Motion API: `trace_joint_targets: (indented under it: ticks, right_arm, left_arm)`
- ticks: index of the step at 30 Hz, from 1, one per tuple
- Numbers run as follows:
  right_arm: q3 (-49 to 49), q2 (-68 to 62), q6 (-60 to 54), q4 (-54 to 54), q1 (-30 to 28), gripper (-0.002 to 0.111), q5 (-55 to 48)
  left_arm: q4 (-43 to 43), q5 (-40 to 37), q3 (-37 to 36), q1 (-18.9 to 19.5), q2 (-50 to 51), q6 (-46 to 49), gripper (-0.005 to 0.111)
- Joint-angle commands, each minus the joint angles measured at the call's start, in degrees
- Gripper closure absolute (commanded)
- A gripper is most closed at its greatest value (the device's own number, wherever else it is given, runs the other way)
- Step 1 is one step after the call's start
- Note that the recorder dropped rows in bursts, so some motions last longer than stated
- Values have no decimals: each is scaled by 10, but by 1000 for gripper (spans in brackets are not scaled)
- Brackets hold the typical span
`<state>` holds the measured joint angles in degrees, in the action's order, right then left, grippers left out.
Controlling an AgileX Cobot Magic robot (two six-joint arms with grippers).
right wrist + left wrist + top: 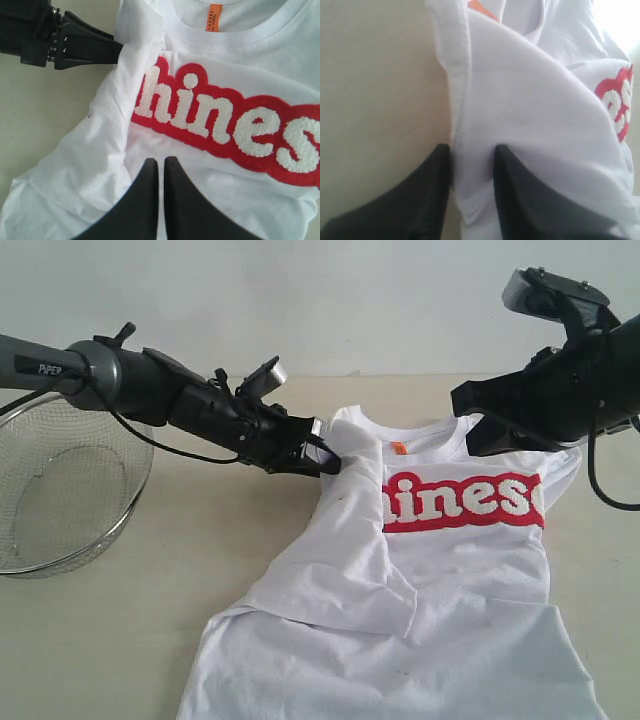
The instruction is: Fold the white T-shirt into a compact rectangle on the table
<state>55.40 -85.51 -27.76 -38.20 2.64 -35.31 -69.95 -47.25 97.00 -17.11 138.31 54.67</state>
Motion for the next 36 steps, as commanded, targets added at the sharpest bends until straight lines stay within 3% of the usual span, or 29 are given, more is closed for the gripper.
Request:
trace_joint_targets:
  ticks: [1, 5, 13, 23, 30, 36]
  right_arm:
    - [0, 1, -2, 0, -2, 108, 5]
    - [0, 1, -3, 0, -2, 108, 4]
    - [0, 1, -3, 0, -2, 108, 5]
    - [0, 1, -3, 0, -2, 108, 3]
    - [0, 1, -3, -2, -1, 108, -4]
    - [0, 1, -3, -2, -1, 108, -5]
  left_arm:
    - [-10, -9, 3, -2, 1, 9, 88]
    - [-11, -27, 3, -2, 1, 32, 102]
    - [7, -46, 4, 0, -10, 32, 102]
    - [26, 13, 4, 0, -46, 17, 102]
    - [156, 14, 67, 7, -46, -77, 102]
    - [212, 15, 120, 13, -46, -127, 102]
